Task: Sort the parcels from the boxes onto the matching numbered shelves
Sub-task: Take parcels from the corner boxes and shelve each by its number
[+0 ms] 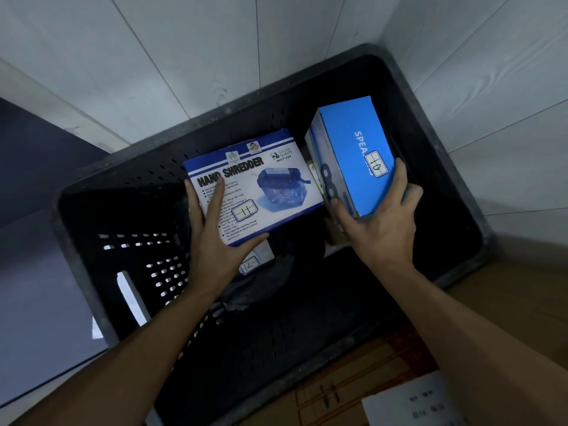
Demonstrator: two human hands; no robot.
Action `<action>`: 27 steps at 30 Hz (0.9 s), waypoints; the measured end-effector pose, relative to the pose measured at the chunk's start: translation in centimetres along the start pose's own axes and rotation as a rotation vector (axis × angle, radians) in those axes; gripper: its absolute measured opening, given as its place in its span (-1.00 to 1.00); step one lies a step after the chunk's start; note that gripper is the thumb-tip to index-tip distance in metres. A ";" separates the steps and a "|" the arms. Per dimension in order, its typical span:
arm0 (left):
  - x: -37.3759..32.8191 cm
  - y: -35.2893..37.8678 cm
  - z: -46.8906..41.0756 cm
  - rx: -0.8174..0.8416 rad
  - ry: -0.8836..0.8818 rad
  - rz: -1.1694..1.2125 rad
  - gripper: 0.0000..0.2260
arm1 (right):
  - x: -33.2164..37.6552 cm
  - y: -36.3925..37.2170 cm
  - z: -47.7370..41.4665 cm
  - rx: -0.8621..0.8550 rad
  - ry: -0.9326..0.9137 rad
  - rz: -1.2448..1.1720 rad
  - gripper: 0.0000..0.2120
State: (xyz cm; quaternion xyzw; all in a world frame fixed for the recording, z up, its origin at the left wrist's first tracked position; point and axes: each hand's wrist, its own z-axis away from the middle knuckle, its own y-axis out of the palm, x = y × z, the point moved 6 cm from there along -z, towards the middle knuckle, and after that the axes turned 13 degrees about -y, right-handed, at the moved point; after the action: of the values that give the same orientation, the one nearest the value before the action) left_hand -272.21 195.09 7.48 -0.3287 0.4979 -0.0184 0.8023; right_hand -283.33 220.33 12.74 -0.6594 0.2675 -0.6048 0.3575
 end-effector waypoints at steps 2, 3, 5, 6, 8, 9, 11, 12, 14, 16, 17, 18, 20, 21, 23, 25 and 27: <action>-0.1 -0.1 0.0 0.004 -0.004 -0.008 0.00 | 0.1 -0.1 0.1 -0.005 0.003 -0.020 0.00; -0.1 -0.2 -0.1 0.010 -0.013 -0.010 0.03 | 0.1 -0.1 0.0 -0.006 0.008 -0.030 0.00; -0.1 -0.1 -0.2 0.022 -0.027 -0.012 0.10 | 0.1 -0.2 0.0 0.001 0.023 -0.043 -0.01; 0.0 0.0 -0.2 0.027 -0.030 -0.016 0.12 | 0.1 -0.2 0.0 0.006 0.026 -0.042 -0.01; 0.3 0.1 -0.4 0.034 -0.034 -0.028 0.12 | 0.1 -0.1 0.1 0.014 0.012 -0.026 -0.01; 0.5 0.2 -0.5 0.038 -0.041 -0.033 0.10 | 0.1 -0.1 0.2 0.021 0.003 -0.015 0.00; 0.8 0.3 -0.7 0.041 -0.042 -0.038 0.06 | 0.0 0.0 0.3 0.036 -0.010 -0.002 0.04; 0.9 0.3 -0.8 0.036 -0.036 -0.036 0.05 | 0.0 0.1 0.4 0.041 -0.011 0.000 0.05; 1.0 0.2 -0.8 0.020 -0.027 -0.024 0.03 | 0.1 0.1 0.3 0.043 -0.005 -0.001 0.05; 0.9 0.0 -0.8 0.011 -0.033 -0.015 0.02 | 0.2 0.0 0.2 0.037 0.001 0.004 0.02; 0.8 0.0 -0.7 0.009 -0.035 -0.015 0.02 | 0.3 -0.1 0.2 0.029 0.002 0.014 0.00; 0.7 -0.2 -0.7 0.011 -0.035 -0.015 0.01 | 0.4 -0.2 0.1 0.019 0.001 0.026 -0.01; 0.2 -0.4 -0.6 0.022 -0.035 -0.012 0.02 | 0.7 -0.6 -0.1 0.009 0.005 0.038 -0.04; 0.0 -0.6 -0.5 0.027 -0.032 -0.013 0.02 | 0.9 -0.7 -0.2 0.012 0.006 0.038 -0.05; -0.6 -0.9 -0.3 0.044 -0.028 -0.021 0.03 | 1.3 -0.9 -0.4 0.032 0.002 0.037 -0.06; -1.5 -1.4 0.2 0.062 -0.014 -0.034 0.03 | 1.9 -1.5 -0.6 0.054 -0.012 0.042 -0.07; -2.5 -2.0 0.7 0.072 0.007 -0.060 0.03 | 2.5 -2.5 -0.7 0.056 -0.012 0.043 -0.09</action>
State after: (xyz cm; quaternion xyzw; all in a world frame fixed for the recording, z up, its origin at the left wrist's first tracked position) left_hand -272.37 194.80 10.75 -0.3145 0.4898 -0.0614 0.8109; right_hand -283.89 219.72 16.26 -0.6470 0.2622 -0.6003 0.3903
